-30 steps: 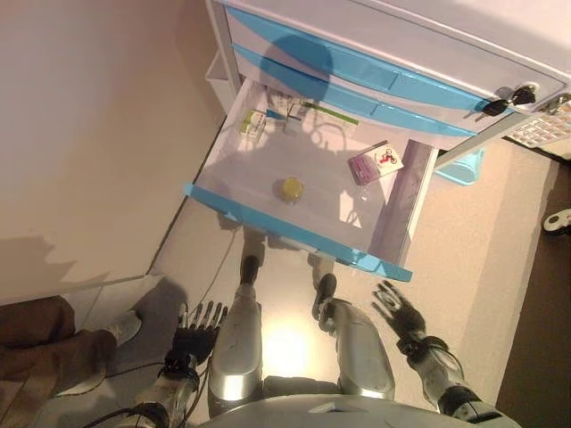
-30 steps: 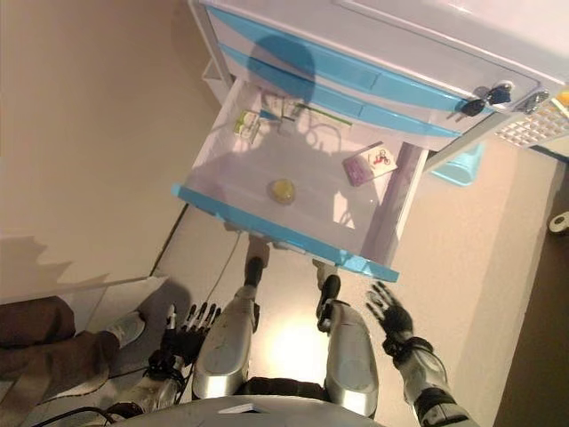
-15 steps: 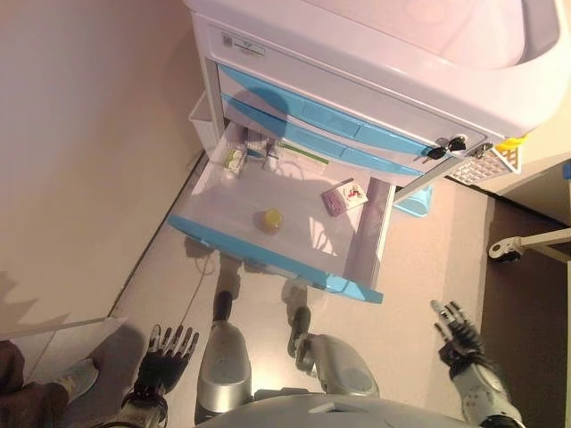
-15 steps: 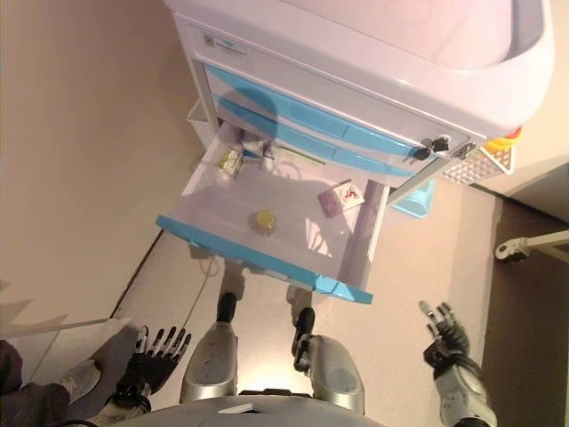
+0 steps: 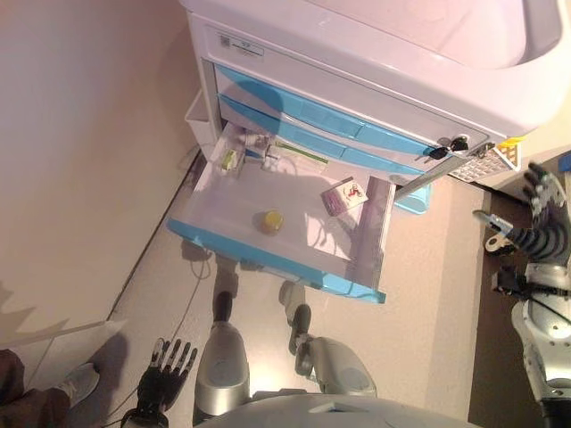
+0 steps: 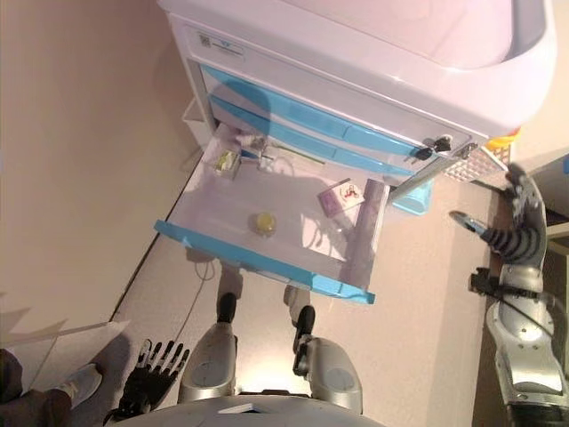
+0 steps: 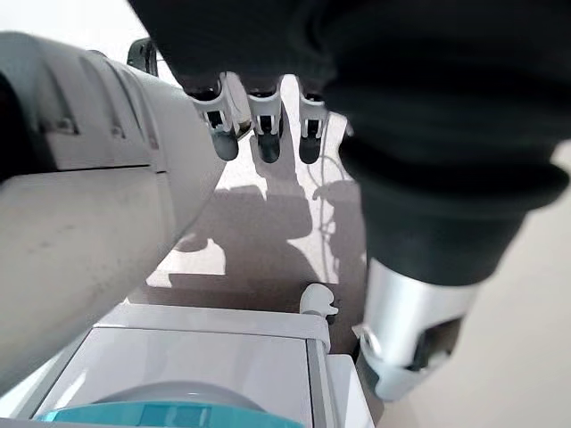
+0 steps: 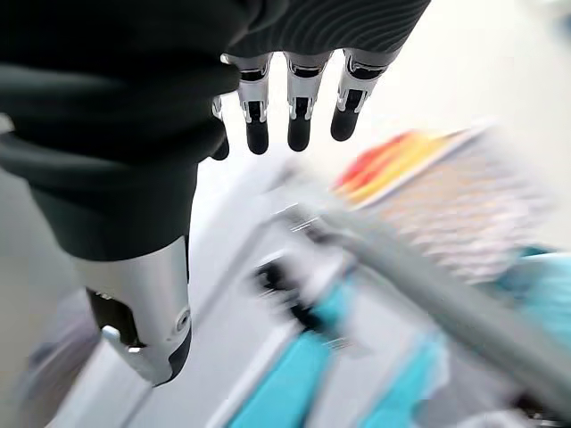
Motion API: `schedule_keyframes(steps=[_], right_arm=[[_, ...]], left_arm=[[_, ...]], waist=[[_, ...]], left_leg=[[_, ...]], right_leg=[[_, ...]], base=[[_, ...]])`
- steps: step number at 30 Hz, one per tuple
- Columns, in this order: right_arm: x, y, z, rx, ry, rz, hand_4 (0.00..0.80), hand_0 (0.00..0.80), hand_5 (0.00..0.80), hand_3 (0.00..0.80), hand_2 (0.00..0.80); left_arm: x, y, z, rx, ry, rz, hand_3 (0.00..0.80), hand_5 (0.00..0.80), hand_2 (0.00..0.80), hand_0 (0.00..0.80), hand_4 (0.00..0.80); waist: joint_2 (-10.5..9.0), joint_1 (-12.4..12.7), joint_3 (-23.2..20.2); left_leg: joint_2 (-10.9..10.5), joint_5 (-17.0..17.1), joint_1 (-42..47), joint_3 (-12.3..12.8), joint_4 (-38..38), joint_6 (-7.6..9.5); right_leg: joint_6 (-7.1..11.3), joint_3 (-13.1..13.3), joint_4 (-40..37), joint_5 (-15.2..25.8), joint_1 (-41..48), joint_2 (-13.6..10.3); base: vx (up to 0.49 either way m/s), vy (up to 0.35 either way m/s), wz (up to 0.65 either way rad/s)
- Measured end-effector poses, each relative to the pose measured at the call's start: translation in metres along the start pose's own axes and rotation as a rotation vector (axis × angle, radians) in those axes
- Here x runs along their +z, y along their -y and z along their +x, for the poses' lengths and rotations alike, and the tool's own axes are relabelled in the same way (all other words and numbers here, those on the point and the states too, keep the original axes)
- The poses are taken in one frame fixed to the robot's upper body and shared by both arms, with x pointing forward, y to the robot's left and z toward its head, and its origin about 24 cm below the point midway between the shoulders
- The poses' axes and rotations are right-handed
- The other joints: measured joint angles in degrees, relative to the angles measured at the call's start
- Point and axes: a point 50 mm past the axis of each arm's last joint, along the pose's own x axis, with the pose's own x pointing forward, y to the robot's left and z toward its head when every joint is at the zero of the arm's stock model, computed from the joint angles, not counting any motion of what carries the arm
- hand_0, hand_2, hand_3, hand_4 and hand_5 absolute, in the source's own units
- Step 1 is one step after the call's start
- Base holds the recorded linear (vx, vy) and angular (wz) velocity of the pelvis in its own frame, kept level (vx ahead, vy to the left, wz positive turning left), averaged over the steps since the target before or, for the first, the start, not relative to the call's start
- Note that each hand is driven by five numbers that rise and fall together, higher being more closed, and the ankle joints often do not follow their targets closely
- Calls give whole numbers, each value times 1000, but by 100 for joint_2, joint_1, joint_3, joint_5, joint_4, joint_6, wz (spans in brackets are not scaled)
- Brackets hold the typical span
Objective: Open the drawer and pick up the medicine
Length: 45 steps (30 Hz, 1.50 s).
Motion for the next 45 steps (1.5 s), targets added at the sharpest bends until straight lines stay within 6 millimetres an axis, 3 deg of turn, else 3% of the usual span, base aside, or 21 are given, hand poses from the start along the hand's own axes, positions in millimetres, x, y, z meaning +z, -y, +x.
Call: schedule_keyframes(steps=[5,16,26,32,45], right_arm=[[36,-20,25,172,199,-69,0,0,0,0,0],[58,-71,47,479,296,-149,0,0,0,0,0],[30,-113,48,677,169,-248,0,0,0,0,0],[5,-119,45,720,66,-311,0,0,0,0,0],[-28,-124,36,764,-41,-425,0,0,0,0,0]], left_arm=[[2,1,1,-3,22,52,0,0,0,0,0],[-3,9,8,-23,1,106,0,0,0,0,0],[-2,18,15,-51,-23,140,0,0,0,0,0],[-1,22,17,-68,-32,161,0,0,0,0,0],[0,33,24,-100,-41,181,0,0,0,0,0]], waist=[[80,163,7],[363,523,110],[443,814,326],[473,823,438],[585,848,566]], left_leg=[[-6,0,-88,-32,38,0],[-147,64,-266,-297,50,46],[-243,98,-298,-379,43,92],[-309,131,-385,-429,39,134],[-335,141,-389,-434,25,147]], right_leg=[[2,-124,-37,-1,15,-5],[47,-468,-75,-33,59,-96],[122,-623,-82,-90,130,-173],[141,-735,-82,-102,107,-234],[160,-760,-72,-115,107,-263]], base=[[-29,15,11],[0,7,17],[-15,-3,10],[-31,15,11],[-3,1,1]])
